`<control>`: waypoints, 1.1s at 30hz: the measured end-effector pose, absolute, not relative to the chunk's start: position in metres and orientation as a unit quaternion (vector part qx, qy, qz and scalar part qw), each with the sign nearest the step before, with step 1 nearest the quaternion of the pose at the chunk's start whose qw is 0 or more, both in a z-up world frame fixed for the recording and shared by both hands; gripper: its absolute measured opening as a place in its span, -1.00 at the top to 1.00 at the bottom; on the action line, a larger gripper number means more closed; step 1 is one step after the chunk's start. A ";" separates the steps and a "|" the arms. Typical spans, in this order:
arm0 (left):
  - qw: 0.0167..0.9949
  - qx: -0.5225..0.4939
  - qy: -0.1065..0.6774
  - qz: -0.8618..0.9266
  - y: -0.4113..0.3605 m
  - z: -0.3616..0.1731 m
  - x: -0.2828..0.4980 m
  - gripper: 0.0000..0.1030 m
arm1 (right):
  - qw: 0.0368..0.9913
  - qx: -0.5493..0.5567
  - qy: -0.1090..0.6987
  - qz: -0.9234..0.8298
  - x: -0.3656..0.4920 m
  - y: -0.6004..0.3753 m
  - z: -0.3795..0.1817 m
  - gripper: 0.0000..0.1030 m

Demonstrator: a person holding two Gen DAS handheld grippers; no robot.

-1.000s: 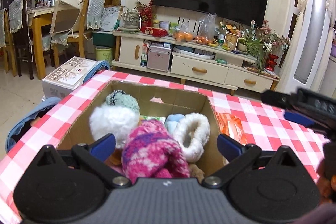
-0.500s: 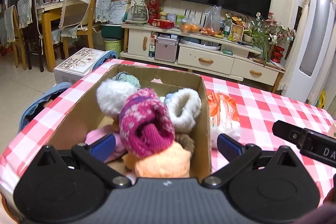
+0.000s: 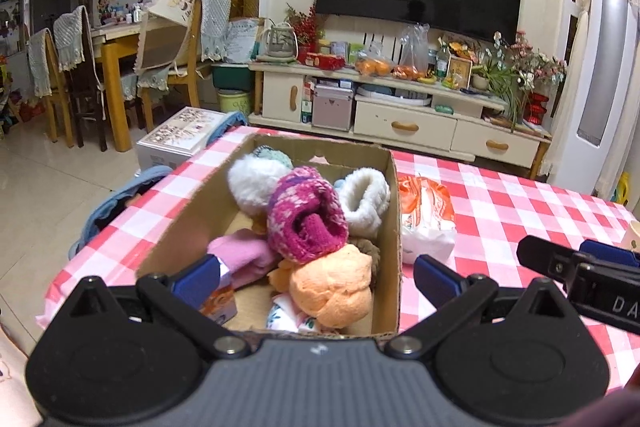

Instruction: Organize soft objects

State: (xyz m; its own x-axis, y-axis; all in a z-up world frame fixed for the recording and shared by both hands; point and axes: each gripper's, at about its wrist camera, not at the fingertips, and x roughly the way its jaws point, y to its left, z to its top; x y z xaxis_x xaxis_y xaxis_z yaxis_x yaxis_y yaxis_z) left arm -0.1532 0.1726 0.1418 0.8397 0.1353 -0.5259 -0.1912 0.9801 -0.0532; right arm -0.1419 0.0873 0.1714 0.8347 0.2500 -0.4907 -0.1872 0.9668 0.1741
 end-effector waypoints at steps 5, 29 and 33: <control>0.961 -0.055 0.255 0.090 0.175 0.149 -0.172 -0.98 | 0.958 0.052 0.252 0.123 -0.157 0.092 0.179 -1.00; 0.968 -0.033 0.219 0.121 0.170 0.169 -0.221 -0.98 | 0.967 0.021 0.217 0.132 -0.195 0.101 0.195 -1.00; 0.968 -0.031 0.217 0.123 0.169 0.170 -0.223 -0.98 | 0.967 0.019 0.215 0.132 -0.197 0.100 0.195 -1.00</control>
State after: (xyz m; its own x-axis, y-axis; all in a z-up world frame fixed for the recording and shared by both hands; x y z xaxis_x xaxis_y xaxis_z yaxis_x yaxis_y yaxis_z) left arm -0.2234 0.1687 0.1698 0.8755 0.2255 -0.4274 -0.2525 0.9676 -0.0068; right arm -0.1965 0.0998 0.1945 0.8725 0.2631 -0.4116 -0.2464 0.9646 0.0943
